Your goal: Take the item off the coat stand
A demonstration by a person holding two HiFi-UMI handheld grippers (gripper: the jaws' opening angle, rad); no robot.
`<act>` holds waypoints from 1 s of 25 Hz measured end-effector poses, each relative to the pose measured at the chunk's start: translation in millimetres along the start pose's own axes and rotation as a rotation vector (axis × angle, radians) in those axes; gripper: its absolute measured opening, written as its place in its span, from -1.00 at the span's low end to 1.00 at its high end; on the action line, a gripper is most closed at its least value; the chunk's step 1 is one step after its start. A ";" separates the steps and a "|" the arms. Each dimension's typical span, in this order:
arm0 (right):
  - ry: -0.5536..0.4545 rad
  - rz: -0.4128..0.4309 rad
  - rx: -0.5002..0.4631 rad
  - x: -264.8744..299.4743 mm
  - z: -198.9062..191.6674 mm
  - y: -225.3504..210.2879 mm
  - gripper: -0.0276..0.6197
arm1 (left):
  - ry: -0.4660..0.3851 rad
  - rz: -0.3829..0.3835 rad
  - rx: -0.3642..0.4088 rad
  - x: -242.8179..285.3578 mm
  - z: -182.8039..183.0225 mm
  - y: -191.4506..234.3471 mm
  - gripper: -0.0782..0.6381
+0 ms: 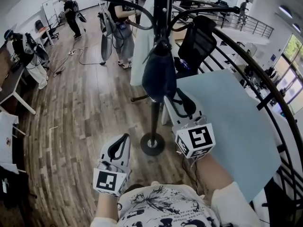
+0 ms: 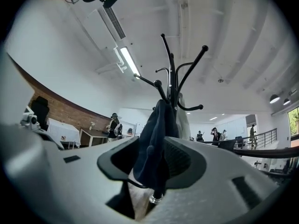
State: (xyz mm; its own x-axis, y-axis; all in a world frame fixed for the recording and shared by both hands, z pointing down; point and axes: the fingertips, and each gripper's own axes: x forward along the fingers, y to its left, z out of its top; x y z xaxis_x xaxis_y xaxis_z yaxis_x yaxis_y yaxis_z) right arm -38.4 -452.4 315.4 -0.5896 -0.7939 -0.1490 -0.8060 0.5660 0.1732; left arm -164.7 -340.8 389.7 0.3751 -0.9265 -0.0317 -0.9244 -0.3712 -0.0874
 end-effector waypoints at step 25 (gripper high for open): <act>0.171 -0.200 -0.050 79.2 -3.1 -29.5 -0.85 | 0.011 -0.077 -0.041 10.5 3.4 57.0 -0.77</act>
State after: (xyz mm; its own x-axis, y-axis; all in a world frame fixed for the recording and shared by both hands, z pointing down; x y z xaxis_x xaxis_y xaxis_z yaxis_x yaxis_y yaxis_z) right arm -61.2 -532.7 301.5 -0.3981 -0.9171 -0.0188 -0.8992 0.3861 0.2059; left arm -213.2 -371.5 381.0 0.4450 -0.8954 -0.0157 -0.8948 -0.4439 -0.0479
